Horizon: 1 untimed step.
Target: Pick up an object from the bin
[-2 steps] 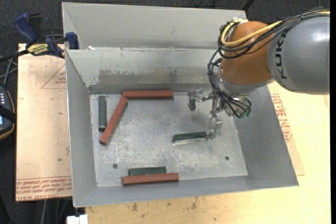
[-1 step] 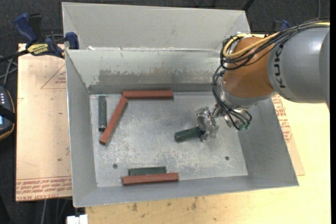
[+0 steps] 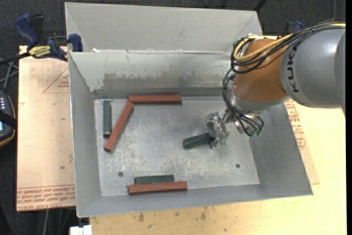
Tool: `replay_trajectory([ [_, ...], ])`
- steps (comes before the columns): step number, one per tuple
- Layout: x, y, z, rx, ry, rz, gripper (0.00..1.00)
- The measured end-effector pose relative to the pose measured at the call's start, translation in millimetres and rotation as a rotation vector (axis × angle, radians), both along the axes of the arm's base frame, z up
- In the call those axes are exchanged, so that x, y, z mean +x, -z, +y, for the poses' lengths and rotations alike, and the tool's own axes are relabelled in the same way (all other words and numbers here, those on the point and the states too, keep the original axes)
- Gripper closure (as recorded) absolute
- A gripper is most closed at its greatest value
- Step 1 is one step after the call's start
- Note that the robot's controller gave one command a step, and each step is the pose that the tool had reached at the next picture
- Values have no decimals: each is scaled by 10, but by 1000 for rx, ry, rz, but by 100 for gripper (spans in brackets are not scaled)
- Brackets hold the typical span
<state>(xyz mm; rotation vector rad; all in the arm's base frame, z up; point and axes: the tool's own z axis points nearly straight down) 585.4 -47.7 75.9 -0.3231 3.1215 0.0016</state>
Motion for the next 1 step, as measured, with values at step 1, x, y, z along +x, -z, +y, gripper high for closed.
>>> replay_trajectory([
  [1,31,-1772,291,-1,-29,-8,100],
])
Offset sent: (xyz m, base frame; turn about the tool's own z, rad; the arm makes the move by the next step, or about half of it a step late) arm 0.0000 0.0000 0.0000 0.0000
